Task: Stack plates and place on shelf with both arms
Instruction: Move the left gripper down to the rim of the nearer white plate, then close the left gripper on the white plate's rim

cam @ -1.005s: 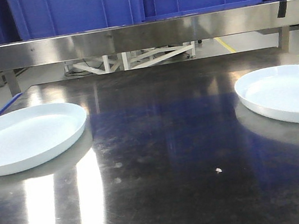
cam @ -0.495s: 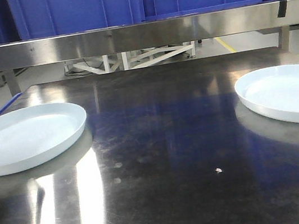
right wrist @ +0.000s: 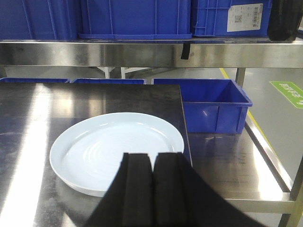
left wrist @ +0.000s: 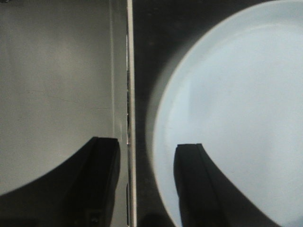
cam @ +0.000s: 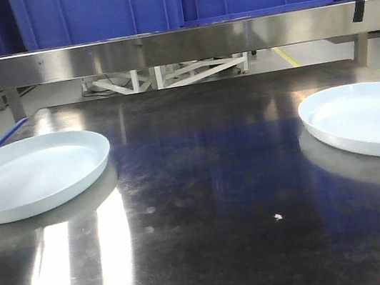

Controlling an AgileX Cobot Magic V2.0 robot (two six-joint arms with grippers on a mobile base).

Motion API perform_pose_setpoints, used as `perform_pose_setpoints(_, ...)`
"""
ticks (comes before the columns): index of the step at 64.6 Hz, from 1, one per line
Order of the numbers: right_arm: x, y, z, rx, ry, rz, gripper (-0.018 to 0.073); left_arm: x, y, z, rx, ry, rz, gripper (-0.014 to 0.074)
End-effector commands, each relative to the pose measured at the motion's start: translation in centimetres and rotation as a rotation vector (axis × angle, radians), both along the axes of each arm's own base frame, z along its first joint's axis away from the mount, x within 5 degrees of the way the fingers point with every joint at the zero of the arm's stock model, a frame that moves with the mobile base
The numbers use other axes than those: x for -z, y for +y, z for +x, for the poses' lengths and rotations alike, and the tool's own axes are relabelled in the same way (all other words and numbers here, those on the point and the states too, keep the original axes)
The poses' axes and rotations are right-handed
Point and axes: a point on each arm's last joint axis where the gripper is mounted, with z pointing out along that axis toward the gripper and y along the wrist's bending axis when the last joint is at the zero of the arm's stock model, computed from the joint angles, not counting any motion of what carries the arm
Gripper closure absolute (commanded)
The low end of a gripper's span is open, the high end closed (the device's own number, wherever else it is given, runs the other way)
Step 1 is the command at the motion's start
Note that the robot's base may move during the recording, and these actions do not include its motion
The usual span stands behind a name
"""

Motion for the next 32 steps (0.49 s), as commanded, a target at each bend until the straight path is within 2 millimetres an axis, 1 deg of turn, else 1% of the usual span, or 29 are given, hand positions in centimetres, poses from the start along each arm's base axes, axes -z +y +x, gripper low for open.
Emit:
perform_pose_setpoints(1,-0.8,0.0,-0.2,0.006,-0.101,-0.014,0.0504,-2.5,0.0,0.3,-0.023,-0.107,-0.016,0.0234)
perform_pose_setpoints(24,-0.8,0.0,-0.2,0.006,-0.101,-0.014,0.0504,-0.2,-0.9,1.0,-0.005,-0.042,-0.022,0.0234)
perform_pose_setpoints(32,-0.8,0.0,-0.2,0.006,-0.101,-0.014,0.0504,0.2,-1.1,1.1,0.002,-0.030,-0.022,0.0234)
